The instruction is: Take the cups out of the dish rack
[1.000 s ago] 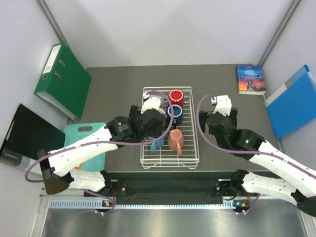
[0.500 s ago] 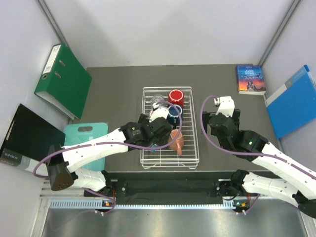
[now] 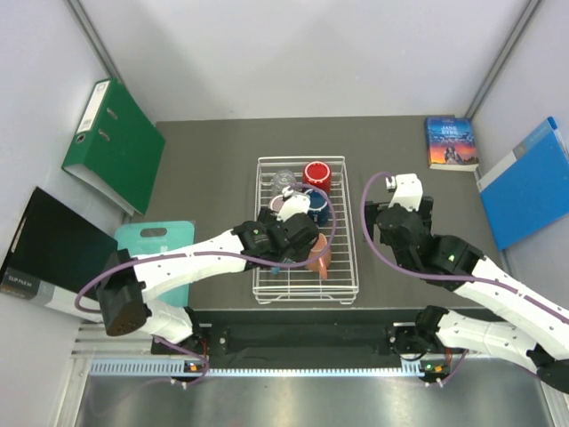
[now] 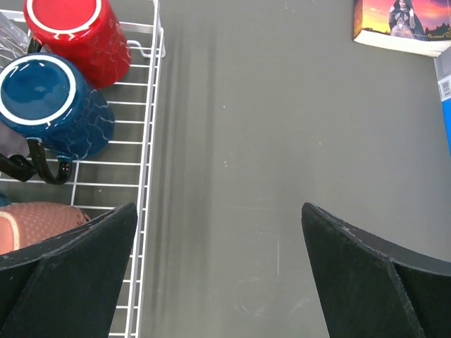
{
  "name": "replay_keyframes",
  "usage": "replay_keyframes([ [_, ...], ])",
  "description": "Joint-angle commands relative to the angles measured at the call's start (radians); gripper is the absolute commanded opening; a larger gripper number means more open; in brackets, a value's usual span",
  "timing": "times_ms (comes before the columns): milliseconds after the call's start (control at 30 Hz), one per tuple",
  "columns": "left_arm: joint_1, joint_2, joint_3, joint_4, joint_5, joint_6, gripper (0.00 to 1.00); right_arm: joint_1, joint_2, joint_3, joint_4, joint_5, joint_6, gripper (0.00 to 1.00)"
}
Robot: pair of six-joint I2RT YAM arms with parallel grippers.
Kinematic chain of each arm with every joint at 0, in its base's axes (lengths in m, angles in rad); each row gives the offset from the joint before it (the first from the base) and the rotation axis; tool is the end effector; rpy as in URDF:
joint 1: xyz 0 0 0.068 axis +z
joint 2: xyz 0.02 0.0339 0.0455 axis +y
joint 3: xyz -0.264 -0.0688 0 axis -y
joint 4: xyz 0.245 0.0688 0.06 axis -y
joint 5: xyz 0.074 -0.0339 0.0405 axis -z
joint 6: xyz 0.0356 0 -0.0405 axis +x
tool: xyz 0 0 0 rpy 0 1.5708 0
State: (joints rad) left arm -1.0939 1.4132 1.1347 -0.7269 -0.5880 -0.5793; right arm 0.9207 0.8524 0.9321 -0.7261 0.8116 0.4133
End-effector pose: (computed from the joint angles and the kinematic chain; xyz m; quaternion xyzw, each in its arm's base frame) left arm 0.1489 -0.2451 0.2771 0.1557 0.9094 -0.0118 0.3855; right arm 0.1200 0.1152 0.3322 -0.0360 0.8402 -0.0242 0.5405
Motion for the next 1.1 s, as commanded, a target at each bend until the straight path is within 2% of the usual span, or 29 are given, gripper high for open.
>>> replay_keyframes([
  [0, 0.011, 0.039, -0.009, 0.072, -0.021, -0.031, 0.99, 0.015, -0.01, 0.037, 0.016, 0.012, -0.011, 1.0],
  [200, 0.046, 0.053, -0.035, 0.112, -0.026, -0.063, 0.97, 0.015, -0.015, 0.028, 0.021, 0.011, -0.024, 1.0],
  [467, 0.078, 0.058, -0.056, 0.118, -0.004, -0.063, 0.87, 0.015, -0.007, 0.013, 0.036, 0.009, -0.039, 1.0],
  [700, 0.08, 0.05, -0.087, 0.133, 0.019, -0.068, 0.63, 0.015, 0.005, 0.001, 0.057, 0.003, -0.044, 1.0],
  [733, 0.078, 0.047, -0.087, 0.133, 0.02, -0.068, 0.52, 0.015, 0.008, 0.001, 0.06, 0.001, -0.044, 1.0],
  [800, 0.08, 0.044, -0.089, 0.133, 0.025, -0.07, 0.38, 0.015, 0.014, -0.001, 0.065, 0.003, -0.045, 1.0],
  [833, 0.078, 0.041, -0.087, 0.133, 0.025, -0.07, 0.19, 0.015, 0.014, -0.001, 0.063, 0.001, -0.047, 0.99],
  [867, 0.078, 0.04, -0.089, 0.13, 0.025, -0.07, 0.07, 0.014, 0.017, 0.001, 0.066, 0.001, -0.044, 1.0],
  [900, 0.08, 0.038, -0.082, 0.12, 0.021, -0.071, 0.0, 0.015, 0.017, -0.001, 0.067, 0.001, -0.044, 1.0],
  [1067, 0.08, 0.007, -0.044, 0.083, 0.004, -0.056, 0.0, 0.014, 0.031, 0.002, 0.071, -0.002, -0.041, 0.99],
])
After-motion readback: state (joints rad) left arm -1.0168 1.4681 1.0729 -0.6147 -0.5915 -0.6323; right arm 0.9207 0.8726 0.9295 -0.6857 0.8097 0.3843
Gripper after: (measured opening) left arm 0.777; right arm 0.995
